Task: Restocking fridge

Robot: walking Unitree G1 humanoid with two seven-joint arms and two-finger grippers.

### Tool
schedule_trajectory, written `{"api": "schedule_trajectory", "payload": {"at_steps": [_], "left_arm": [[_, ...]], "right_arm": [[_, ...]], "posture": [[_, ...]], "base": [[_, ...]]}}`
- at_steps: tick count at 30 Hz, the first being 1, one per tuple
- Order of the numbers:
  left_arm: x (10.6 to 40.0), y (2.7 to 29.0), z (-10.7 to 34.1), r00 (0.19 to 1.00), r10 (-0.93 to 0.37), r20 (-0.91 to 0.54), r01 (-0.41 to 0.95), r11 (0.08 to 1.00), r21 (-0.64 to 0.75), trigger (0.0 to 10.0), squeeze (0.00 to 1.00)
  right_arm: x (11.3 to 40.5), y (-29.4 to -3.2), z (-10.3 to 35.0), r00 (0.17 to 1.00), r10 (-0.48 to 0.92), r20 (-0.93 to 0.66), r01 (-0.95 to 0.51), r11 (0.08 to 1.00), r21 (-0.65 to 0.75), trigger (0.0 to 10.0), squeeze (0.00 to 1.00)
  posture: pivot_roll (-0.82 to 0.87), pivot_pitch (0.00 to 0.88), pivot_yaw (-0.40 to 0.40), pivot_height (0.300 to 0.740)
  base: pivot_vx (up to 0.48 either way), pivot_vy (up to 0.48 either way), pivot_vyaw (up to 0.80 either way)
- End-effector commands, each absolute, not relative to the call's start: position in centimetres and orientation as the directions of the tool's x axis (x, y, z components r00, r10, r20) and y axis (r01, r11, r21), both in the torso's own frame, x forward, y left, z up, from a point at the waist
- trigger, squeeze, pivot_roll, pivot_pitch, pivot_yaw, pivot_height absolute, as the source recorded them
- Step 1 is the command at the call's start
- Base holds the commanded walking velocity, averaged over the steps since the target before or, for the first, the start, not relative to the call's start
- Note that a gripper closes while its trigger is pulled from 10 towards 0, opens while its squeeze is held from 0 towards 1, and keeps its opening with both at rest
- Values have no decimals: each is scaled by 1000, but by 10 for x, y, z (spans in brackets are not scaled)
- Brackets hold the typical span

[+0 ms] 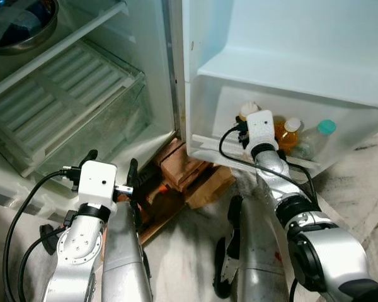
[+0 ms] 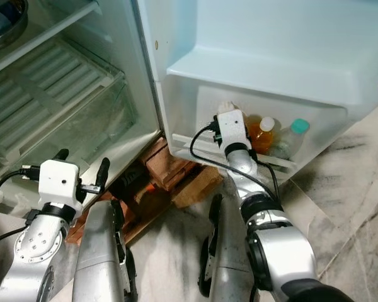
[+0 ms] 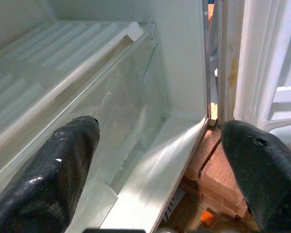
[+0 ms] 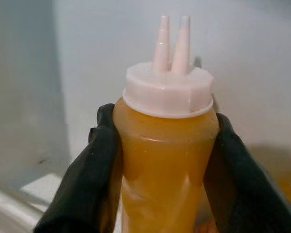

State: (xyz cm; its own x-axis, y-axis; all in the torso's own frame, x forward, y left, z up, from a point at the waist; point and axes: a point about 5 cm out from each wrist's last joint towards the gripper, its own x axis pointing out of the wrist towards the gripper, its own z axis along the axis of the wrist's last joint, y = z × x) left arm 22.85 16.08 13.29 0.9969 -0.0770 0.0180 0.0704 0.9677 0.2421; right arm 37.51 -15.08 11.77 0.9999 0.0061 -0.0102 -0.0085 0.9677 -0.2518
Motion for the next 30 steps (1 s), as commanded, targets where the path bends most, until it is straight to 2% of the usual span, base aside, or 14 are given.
{"api": "schedule_trajectory", "payload": {"at_steps": [1,9,30], "left_arm": [[228,160,129,996,-95,-5,93,963,254,10000,0],[235,157,128,993,-118,-7,116,960,256,10000,0],[253,153,123,991,-135,5,128,953,275,10000,0]], "right_arm": [[372,-163,107,996,-58,-70,41,974,-225,10000,1000],[376,-166,114,995,-76,-65,64,982,-178,10000,1000],[391,-154,160,996,62,59,-56,993,-104,10000,1000]], "posture": [[204,269,12,502],[191,252,14,502],[146,163,11,502]], "base": [[0,0,0],[0,0,0],[0,0,0]]}}
